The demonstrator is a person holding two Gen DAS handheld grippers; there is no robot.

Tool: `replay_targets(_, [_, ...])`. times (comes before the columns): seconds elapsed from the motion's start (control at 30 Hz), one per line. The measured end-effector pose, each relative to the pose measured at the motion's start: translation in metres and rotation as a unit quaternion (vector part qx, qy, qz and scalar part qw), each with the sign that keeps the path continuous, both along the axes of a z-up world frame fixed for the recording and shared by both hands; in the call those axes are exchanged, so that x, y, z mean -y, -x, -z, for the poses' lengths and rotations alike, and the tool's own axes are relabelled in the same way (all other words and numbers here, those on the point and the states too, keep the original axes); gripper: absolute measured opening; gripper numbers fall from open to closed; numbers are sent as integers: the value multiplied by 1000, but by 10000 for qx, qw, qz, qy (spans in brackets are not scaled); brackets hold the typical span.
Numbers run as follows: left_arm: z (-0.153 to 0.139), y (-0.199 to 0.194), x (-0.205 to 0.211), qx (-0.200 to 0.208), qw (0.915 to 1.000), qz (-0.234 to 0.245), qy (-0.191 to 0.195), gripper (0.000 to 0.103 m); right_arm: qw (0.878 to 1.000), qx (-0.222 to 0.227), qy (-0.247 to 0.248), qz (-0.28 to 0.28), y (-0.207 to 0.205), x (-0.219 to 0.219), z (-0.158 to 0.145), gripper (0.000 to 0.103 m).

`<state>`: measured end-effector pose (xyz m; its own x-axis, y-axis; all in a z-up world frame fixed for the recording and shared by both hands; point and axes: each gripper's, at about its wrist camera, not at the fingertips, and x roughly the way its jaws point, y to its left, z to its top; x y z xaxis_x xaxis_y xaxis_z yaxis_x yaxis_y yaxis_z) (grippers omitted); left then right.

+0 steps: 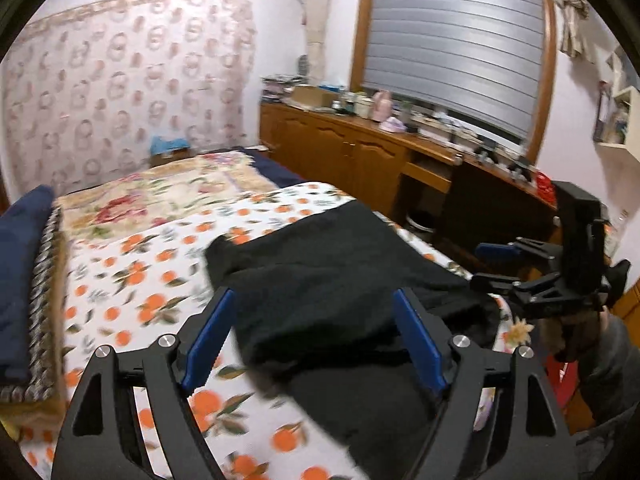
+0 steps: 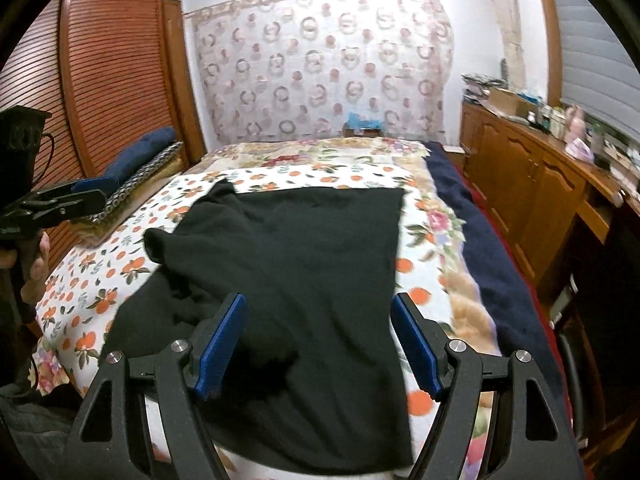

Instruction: Fold small clothes

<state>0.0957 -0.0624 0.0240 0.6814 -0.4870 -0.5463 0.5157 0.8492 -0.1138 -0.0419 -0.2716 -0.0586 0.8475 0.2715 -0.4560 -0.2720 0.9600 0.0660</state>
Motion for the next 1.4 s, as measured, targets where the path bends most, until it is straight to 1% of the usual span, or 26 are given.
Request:
replay_targets(0.13, [5,5,-21,54,9995,-299,-7,81,9995,24,80,-311,-7,-25,-4,76])
replay_targets(0.2, [8,6,-28,40,9992,-402,12,81,9985,7,215,-511,-13,-39,-5,76])
replay_targets(0.3, [14,7,-36,-5,9987,-497,77,81,9960,-168,545,-681,-31,-55,4,76])
replay_targets(0.33, [17,7,-40,-32,9985,-530,105,81,9950,-275,651,-710,-39,-59,9,75])
replay_targets(0.37, [18,8,-42,-51,9984,-548,112,81,9942,-356,724,-704,-44,-62,13,72])
replay_targets(0.4, [21,8,-44,-74,9982,-578,119,81,9935,-448,772,-706,-51,-63,17,65])
replay_targets(0.43, [24,7,-46,-102,9980,-607,125,81,9926,-548,783,-752,-56,-64,19,55])
replay_targets(0.47, [27,7,-48,-125,9979,-626,121,81,9918,-613,781,-802,-60,-63,22,48])
replay_targets(0.5, [29,7,-49,-144,9977,-651,113,81,9913,-647,776,-845,-62,-61,23,30])
replay_targets(0.53, [31,6,-50,-161,9975,-680,106,81,9909,-665,762,-890,-64,-59,23,15])
replay_targets(0.63, [33,6,-52,-175,9971,-737,115,81,9914,-470,568,-1080,-55,-48,13,13])
replay_targets(0.7, [35,5,-54,-179,9969,-748,139,81,9929,-295,438,-1066,-48,-40,3,13])
replay_targets(0.8, [34,7,-55,-95,9963,-846,81,81,9953,-108,495,-820,-41,-24,-7,13])
replay_targets(0.9, [34,8,-56,-54,9962,-861,110,81,9973,-255,521,-449,-47,-5,-4,13])
replay_targets(0.97, [33,9,-57,-55,9961,-868,132,81,9967,-432,596,-348,-53,3,3,13])
replay_targets(1.03, [33,9,-57,-35,9960,-882,101,81,9960,-476,707,-272,-56,3,6,24])
replay_targets(1.07, [33,9,-57,-27,9960,-892,90,81,9960,-430,749,-215,-57,3,5,27])
replay_targets(1.1, [33,10,-56,-25,9959,-902,85,81,9961,-382,777,-189,-57,4,2,35])
replay_targets(1.13, [32,10,-57,-26,9959,-906,85,81,9963,-327,772,-179,-56,4,-2,47])
replay_targets(1.2, [32,11,-57,-5,9959,-905,80,81,9976,-170,643,-169,-53,2,-11,57])
replay_targets(1.23, [32,11,-57,-3,9958,-908,75,81,9982,-107,564,-193,-52,-3,-14,61])
replay_targets(1.3, [33,12,-56,6,9958,-919,54,81,9984,0,510,-261,-52,-7,-22,63])
replay_targets(1.4, [33,13,-56,11,9957,-927,44,81,9976,112,542,-413,-52,-18,-30,63])
